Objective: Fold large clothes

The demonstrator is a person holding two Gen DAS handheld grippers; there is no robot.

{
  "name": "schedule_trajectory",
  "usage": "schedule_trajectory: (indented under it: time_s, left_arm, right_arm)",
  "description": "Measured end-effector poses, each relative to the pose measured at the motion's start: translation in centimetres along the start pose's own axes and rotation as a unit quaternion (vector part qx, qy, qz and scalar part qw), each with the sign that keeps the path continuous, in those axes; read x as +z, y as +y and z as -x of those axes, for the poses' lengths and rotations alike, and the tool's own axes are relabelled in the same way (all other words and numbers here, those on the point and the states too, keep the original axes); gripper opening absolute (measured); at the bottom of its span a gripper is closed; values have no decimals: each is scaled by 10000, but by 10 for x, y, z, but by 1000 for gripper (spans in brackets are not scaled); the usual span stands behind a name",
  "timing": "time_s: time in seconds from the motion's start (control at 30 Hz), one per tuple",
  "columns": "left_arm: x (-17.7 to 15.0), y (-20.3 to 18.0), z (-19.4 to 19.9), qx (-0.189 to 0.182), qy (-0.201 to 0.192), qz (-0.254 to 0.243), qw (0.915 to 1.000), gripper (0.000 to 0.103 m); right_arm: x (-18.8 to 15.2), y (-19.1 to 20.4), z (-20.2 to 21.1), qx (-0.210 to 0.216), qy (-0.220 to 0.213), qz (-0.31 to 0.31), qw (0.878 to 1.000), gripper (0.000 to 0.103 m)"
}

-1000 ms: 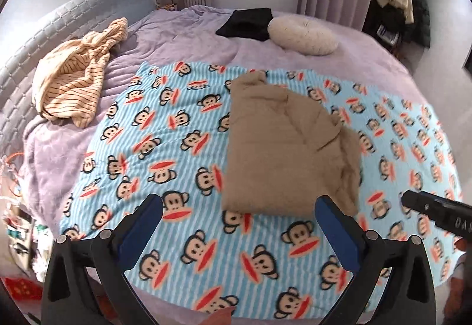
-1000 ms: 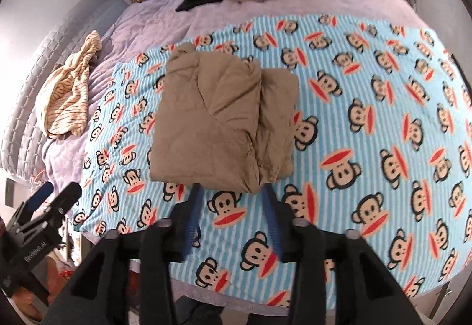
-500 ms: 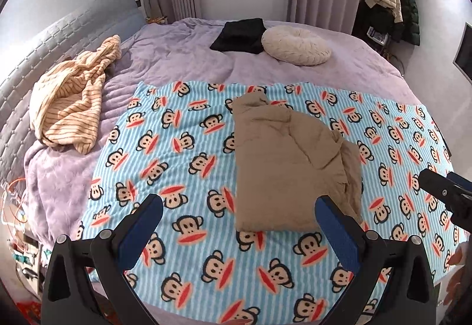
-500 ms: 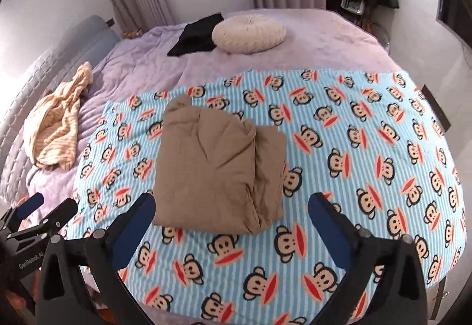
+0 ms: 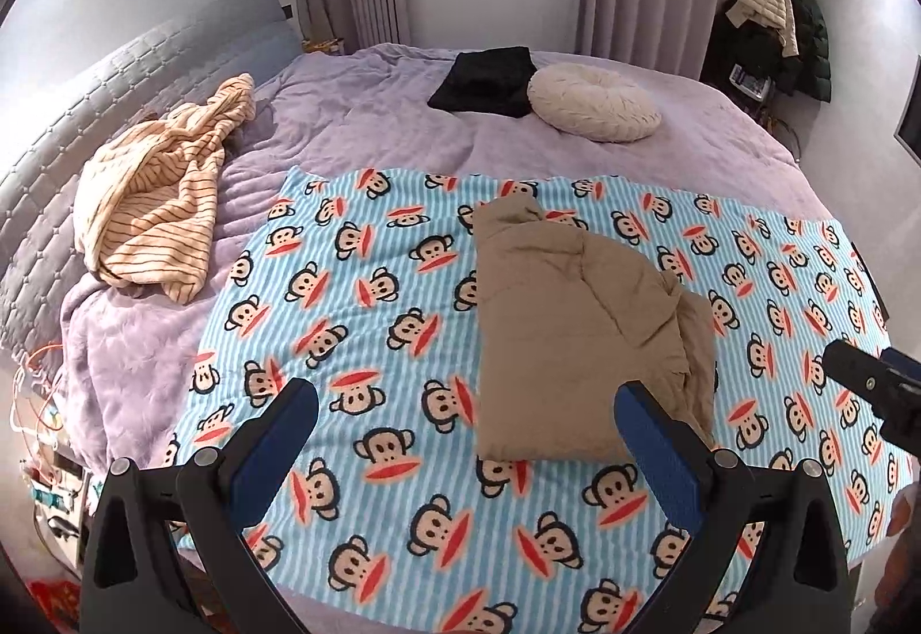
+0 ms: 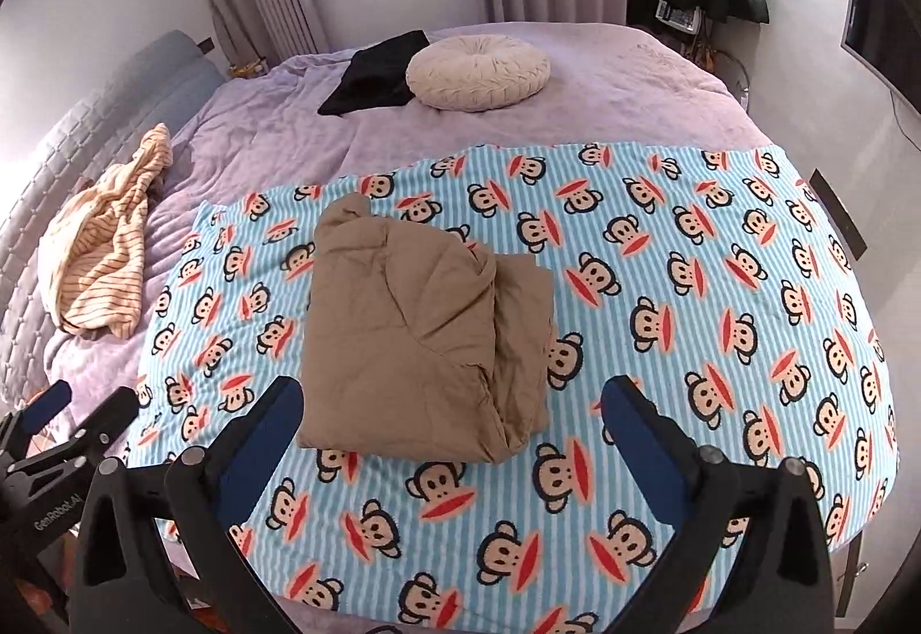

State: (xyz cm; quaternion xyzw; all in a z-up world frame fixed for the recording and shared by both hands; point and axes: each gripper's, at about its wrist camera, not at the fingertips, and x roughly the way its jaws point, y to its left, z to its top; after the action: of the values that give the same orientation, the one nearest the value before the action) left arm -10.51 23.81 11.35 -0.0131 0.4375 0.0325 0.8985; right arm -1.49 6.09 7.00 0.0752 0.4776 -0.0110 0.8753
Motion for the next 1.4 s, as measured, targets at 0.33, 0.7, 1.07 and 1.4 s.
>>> schedule_trajectory:
  time_s: [0.33,0.7,1.07,1.4]
  left_arm:
    - [0,3,0,-1,45,61,10000,103]
    - [0,3,0,8,46,67,10000,103]
    - [0,1,1,14,50,65,10000,103]
    - [1,1,0,8,50,59,10000,103]
  right_arm:
    - [-6,-3,-1,-7,82,-10,10000,103]
    - [-7,-2,-1,-6,91,1,10000,103]
    - [-6,-2,-1,-2,99,5,10000,103]
    - [-5,-3,-2,10,111,16,9999,103]
